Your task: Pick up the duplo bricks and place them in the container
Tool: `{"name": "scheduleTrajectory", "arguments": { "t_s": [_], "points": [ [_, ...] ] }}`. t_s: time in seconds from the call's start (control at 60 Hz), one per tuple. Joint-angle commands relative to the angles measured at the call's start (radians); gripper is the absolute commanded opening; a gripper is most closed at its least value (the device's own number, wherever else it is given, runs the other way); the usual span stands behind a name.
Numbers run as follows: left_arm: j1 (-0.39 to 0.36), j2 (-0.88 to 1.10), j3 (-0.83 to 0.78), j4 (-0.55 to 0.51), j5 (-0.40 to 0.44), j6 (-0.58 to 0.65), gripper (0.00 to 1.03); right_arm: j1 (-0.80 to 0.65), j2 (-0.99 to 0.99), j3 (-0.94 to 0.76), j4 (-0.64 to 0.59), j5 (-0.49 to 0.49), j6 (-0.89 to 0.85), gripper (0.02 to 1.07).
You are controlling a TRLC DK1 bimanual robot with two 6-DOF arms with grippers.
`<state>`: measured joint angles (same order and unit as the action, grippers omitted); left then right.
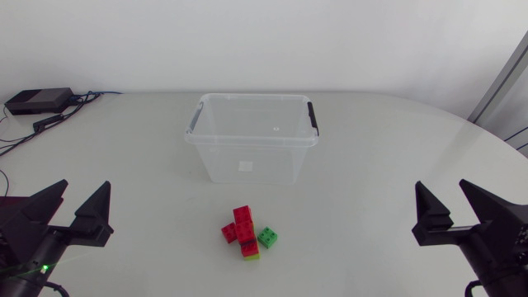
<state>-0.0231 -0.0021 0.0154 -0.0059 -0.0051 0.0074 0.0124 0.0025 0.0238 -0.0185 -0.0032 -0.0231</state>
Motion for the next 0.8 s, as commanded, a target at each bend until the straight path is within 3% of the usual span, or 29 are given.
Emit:
{"name": "scheduleTrajectory", "arguments": {
  "t_s": [0.0, 0.283, 0.517, 0.783],
  "points": [
    [-0.005, -0.012, -0.012, 0.004, -0.003, -0.003, 0.99, 0.008, -0.009, -0.024, 0.011, -0.006, -0.012, 1.02],
    [0.002, 0.017, 0.083, -0.028, -0.006, -0.023, 0.99, 0.006, -0.002, 0.008, 0.055, -0.009, -0.014, 1.02],
    [-0.032, 0.337, 0.281, -0.051, -0.007, -0.075, 0.98, 0.012, 0.264, 0.122, 0.134, -0.018, -0.009, 1.02],
    [-0.196, 0.786, 0.541, -0.312, -0.021, -0.064, 0.96, 0.126, 0.547, 0.284, 0.055, 0.022, 0.028, 1.02]
  ]
}}
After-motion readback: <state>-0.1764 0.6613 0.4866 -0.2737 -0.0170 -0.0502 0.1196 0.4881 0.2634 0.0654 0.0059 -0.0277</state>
